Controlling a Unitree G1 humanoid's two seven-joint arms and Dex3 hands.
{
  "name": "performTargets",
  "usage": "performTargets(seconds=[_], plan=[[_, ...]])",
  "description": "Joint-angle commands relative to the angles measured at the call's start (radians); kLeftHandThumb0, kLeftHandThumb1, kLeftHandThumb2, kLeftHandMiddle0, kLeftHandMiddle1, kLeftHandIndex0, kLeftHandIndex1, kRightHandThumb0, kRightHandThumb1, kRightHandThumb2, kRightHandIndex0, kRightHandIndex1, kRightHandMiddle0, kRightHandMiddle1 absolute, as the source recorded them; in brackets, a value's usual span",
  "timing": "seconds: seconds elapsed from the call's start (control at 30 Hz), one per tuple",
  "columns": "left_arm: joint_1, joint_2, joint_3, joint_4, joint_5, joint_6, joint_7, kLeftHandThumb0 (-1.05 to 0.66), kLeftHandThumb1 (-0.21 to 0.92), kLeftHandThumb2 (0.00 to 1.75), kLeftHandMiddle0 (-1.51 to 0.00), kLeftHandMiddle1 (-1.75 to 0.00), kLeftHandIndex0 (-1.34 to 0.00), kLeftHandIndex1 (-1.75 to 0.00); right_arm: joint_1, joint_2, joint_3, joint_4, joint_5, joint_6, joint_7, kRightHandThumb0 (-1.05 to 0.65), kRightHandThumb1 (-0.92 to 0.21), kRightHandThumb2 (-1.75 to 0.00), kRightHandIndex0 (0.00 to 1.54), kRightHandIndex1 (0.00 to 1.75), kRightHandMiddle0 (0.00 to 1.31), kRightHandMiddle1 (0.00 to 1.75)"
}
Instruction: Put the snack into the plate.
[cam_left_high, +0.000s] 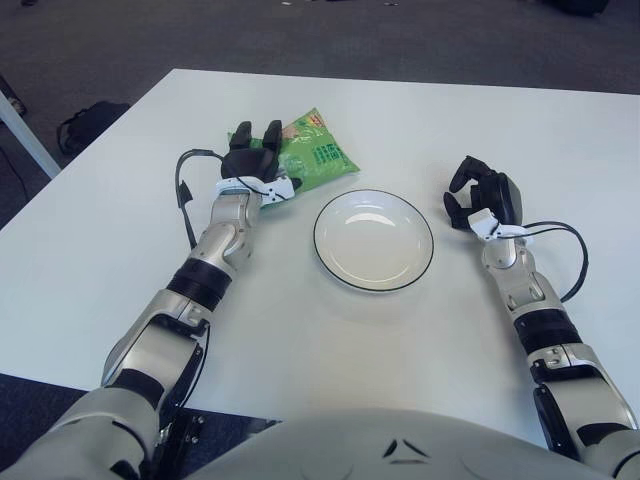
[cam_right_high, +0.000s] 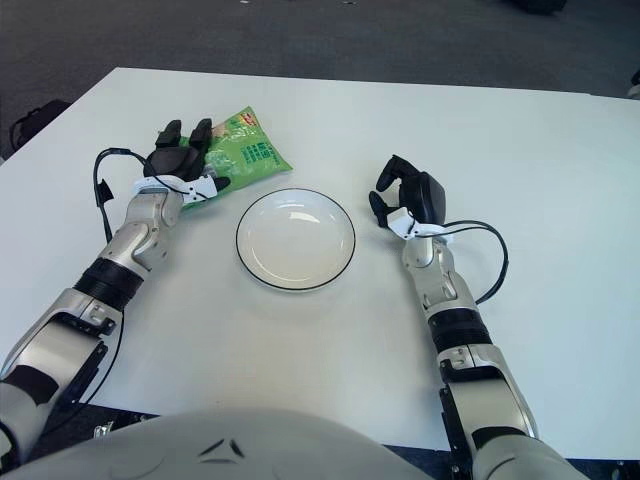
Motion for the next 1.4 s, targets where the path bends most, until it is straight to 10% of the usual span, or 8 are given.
performTargets(seconds=[0.0,0.37,0.7,0.9,1.1,1.37], plan=[[-0.045,-0.019,-0.017,0.088,-0.026,-0.021,0.003,-1.05,0.92,0.64,0.00,0.00,0.00,0.00,0.089,0.011,0.034,0.064,-0.019,0.028,0.036,-0.55,-0.18,-1.49,1.32,1.75,0.74,1.75],[-0.152,-0.022,-0.060,0.422,-0.085,-0.215,0.114,-1.05,0.92,0.64,-0.03,-0.04,-0.02,-0.17,0.097,0.016,0.035,0.052,-0.018,0.034,0.035,-0.54,-0.19,-1.48,1.32,1.75,0.73,1.75],[-0.236,0.003,-0.138,0.651,-0.063,-0.343,0.178,-1.05,0.92,0.58,-0.05,-1.23,0.00,-0.92,0.105,0.014,0.038,0.041,-0.023,0.040,0.035,-0.55,-0.19,-1.48,1.32,1.75,0.73,1.75],[-0.266,0.013,-0.178,0.731,-0.056,-0.366,0.228,-0.95,0.90,0.49,-0.39,-1.68,0.00,-1.42,0.116,0.011,0.041,0.026,-0.028,0.037,0.033,-0.55,-0.19,-1.48,1.32,1.75,0.73,1.75],[-0.285,0.022,-0.214,0.788,-0.049,-0.375,0.297,-0.52,0.52,1.03,-0.79,-1.74,-0.41,-1.71,0.125,0.009,0.041,0.013,-0.027,0.040,0.041,-0.55,-0.19,-1.48,1.32,1.75,0.73,1.75],[-0.277,0.058,-0.240,0.861,-0.057,-0.445,0.408,-0.03,0.08,1.48,-0.93,-1.43,-0.58,-1.74,0.132,0.005,0.041,0.004,-0.033,0.044,0.042,-0.55,-0.19,-1.48,1.32,1.75,0.73,1.75]])
